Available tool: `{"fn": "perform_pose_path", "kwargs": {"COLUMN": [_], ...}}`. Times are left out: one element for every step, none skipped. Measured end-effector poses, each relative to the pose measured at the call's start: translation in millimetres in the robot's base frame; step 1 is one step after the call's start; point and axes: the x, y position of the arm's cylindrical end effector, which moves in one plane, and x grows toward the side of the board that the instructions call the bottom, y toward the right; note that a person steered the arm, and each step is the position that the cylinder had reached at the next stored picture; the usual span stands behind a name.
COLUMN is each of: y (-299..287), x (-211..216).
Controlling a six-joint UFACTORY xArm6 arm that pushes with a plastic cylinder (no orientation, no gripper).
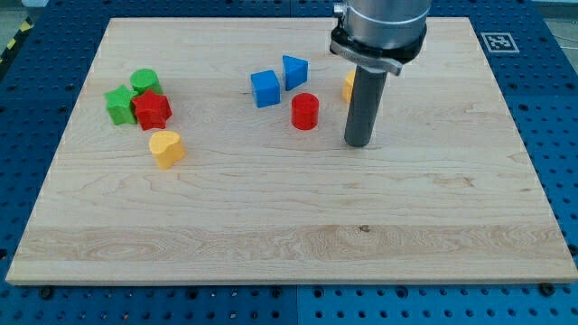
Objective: Place the red circle between the yellow hexagon
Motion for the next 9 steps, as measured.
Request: {"fn": "perform_pose_path", "kwargs": {"y": [0, -7, -19, -27, -33, -36, -40, -43, -44], "x": [-25, -36, -36, -36, -36, -36, -36, -36, -36]}}
